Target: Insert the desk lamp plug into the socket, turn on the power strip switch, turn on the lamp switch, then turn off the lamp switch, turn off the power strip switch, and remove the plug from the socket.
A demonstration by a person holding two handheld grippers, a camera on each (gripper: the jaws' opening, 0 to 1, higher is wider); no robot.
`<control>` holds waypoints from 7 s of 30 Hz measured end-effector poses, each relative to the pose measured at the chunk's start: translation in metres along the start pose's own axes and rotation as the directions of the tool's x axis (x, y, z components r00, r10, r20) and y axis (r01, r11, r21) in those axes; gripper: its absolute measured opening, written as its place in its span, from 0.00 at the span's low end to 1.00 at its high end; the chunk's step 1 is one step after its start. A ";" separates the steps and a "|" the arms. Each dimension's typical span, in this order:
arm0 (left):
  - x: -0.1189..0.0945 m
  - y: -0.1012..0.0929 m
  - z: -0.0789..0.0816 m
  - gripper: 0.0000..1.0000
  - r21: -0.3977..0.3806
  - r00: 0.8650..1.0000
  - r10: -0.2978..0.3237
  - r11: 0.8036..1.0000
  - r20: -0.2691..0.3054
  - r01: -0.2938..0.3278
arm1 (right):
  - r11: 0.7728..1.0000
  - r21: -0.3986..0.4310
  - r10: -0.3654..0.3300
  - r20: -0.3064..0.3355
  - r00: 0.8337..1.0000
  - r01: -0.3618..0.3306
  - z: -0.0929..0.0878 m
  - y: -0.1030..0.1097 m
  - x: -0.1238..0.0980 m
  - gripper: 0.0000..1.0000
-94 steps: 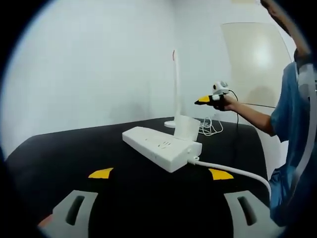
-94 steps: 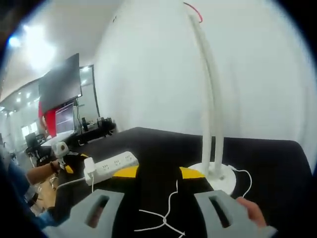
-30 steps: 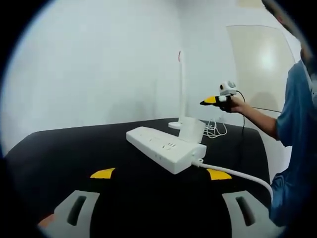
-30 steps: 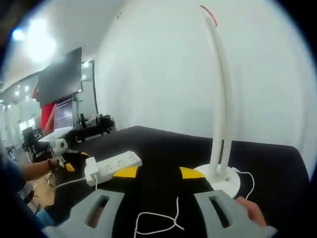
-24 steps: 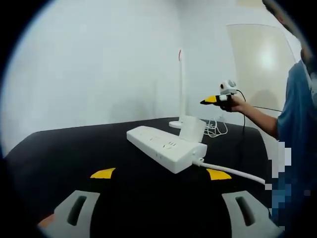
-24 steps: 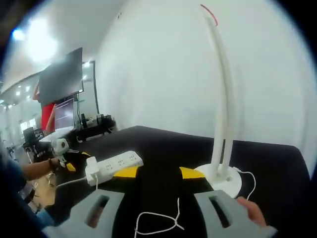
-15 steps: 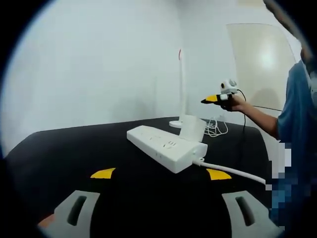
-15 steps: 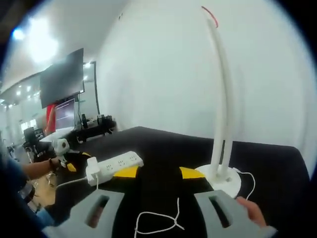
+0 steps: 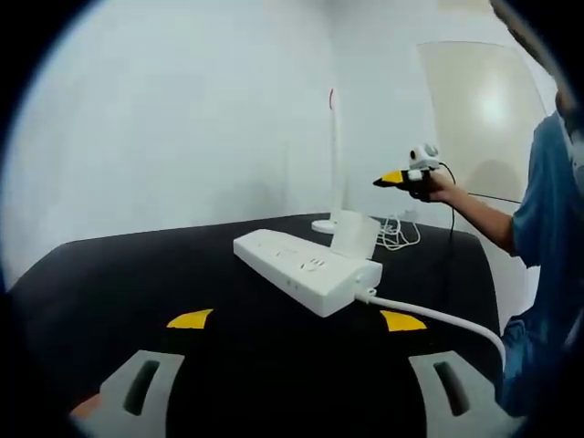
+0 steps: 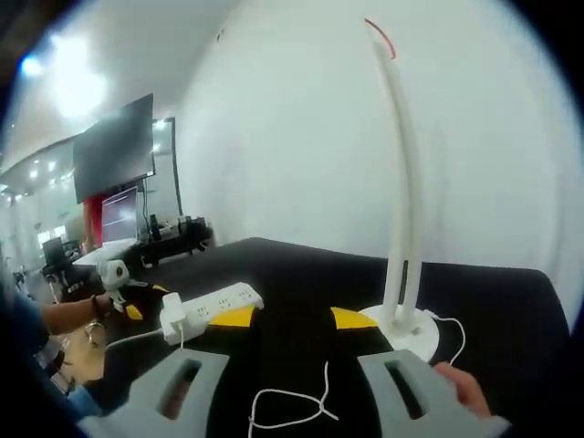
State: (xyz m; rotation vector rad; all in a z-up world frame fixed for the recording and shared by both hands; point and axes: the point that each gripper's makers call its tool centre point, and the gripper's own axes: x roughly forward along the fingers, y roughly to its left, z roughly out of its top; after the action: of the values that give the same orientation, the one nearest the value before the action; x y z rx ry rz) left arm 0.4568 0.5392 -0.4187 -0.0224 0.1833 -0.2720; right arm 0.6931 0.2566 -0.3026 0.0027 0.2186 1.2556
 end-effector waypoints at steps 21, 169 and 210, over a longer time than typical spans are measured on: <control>0.000 0.002 0.000 0.67 0.005 1.000 -0.003 1.000 0.002 0.003 | 1.000 -0.017 0.003 -0.002 1.000 -0.003 0.005 0.008 0.006 0.31; 0.012 -0.007 0.078 0.89 0.236 0.987 -0.011 0.971 0.163 -0.029 | 1.000 0.007 0.011 -0.049 0.999 -0.011 -0.016 -0.111 0.085 0.20; 0.005 -0.002 0.063 0.89 0.103 0.989 0.033 0.994 0.142 -0.047 | 0.993 0.075 0.102 -0.099 0.990 -0.095 -0.015 -0.075 0.084 0.11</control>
State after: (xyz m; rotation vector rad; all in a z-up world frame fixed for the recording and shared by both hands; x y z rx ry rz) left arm 0.4726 0.5358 -0.3578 0.0676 0.0297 -0.2387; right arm 0.7854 0.3103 -0.3404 0.0092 0.3551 1.3478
